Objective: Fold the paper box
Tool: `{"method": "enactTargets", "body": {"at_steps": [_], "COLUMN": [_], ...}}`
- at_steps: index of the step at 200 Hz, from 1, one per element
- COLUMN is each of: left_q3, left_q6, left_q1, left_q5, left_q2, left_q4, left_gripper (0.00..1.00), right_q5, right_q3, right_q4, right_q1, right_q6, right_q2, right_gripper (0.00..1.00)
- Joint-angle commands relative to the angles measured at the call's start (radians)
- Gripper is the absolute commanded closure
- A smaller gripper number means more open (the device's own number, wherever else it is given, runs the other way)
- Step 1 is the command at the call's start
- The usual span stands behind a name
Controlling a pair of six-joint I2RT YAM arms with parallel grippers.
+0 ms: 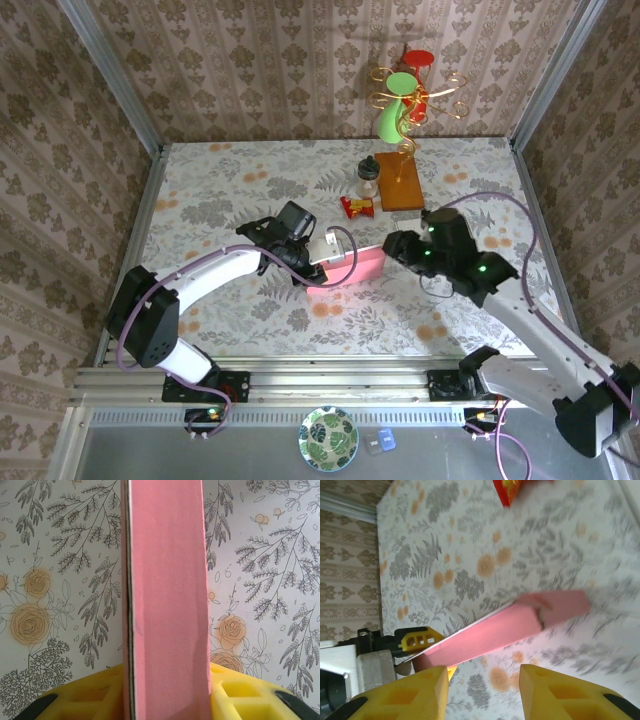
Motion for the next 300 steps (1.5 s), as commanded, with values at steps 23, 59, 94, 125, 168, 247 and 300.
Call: {"method": "enactTargets", "body": {"at_steps": [23, 59, 94, 125, 168, 247, 300], "left_q3": [0.026, 0.035, 0.041, 0.043, 0.051, 0.052, 0.051], "left_q6": [0.043, 0.049, 0.050, 0.052, 0.053, 0.054, 0.055], "left_q1": [0.004, 0.010, 0.014, 0.016, 0.016, 0.017, 0.016], "left_q5": [0.018, 0.021, 0.026, 0.028, 0.030, 0.033, 0.037], "left_q2": [0.010, 0.020, 0.026, 0.028, 0.035, 0.038, 0.038], "left_q4": [-0.044, -0.053, -0.055, -0.056, -0.056, -0.059, -0.059], "left_gripper": [0.63, 0.63, 0.63, 0.63, 0.63, 0.64, 0.64], "right_q5": [-0.248, -0.281, -0.271, -0.309, -0.308, -0.222, -0.114], "right_q3": [0.087, 0.130, 0.165, 0.186, 0.203, 0.236, 0.250], "right_q4": [-0.114, -0.119, -0.134, -0.129, -0.140, -0.176, -0.207], "right_q1": [-0.161, -0.161, -0.160, -0.151, -0.142, -0.102, -0.068], "right_q6": [-0.480, -0.626, -0.710, -0.727, -0.737, -0.757, -0.768], "right_q2": [0.111, 0.229, 0.295, 0.336, 0.371, 0.387, 0.391], "right_gripper": [0.58, 0.55, 0.48, 0.48, 0.52, 0.73, 0.77]}}
